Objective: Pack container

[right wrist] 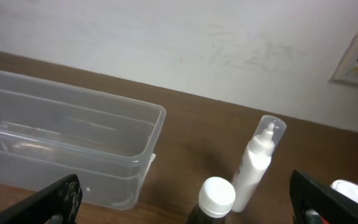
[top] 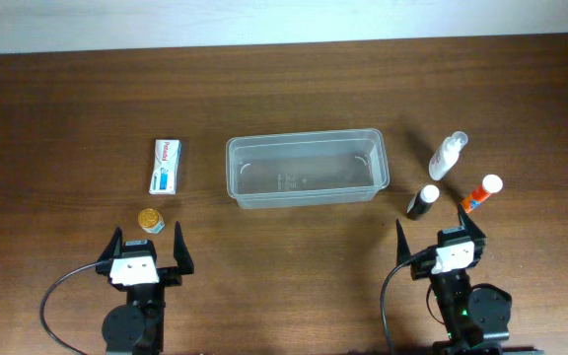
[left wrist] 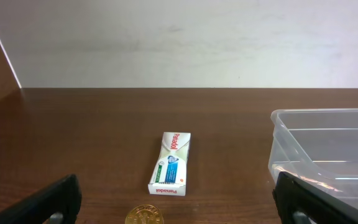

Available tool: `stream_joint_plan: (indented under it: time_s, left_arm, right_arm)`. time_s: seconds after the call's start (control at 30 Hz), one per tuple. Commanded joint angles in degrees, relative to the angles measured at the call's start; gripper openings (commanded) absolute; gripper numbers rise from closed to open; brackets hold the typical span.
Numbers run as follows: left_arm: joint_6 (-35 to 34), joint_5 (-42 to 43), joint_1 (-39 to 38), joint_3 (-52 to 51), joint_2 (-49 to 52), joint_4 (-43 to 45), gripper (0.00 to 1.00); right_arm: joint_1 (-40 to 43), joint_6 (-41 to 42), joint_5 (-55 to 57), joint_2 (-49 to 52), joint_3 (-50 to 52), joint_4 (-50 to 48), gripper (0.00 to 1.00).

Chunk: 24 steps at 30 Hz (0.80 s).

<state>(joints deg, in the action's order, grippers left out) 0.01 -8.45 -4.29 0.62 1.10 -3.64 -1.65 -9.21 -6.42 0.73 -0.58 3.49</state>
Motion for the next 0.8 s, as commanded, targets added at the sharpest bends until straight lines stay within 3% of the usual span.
stream_joint_plan:
  time_s: [0.0,0.2,0.33,0.6,0.77]
  left_arm:
    - [0.8,-0.2,0.4,0.1,-0.2,-0.3,0.99]
    - [-2.0,0.1,0.4,5.2,2.6,-0.4,0.99]
    - [-2.8,0.3,0.4,13.3,7.9,-6.0,0.99]
    - [-3.7,1.6,0.4,37.3,30.3,-19.5,0.99]
    - [-3.7,4.0,0.4,53.3,44.6,-33.6,0.99]
  right_arm:
    - [-0.2,7.7,-0.5,-0.3,0.2,0.5,0.98]
    - [-0.2,10.4,2.8,0.8,-4.1,2.8,0.98]
    - [-0.2,10.4,4.8,6.7,-12.1,8.1,0.98]
    - [-0.2,12.9,5.2,30.8,-34.8,23.3,0.98]
    - [-0.2,14.4,5.2,47.9,-51.7,37.5,0.98]
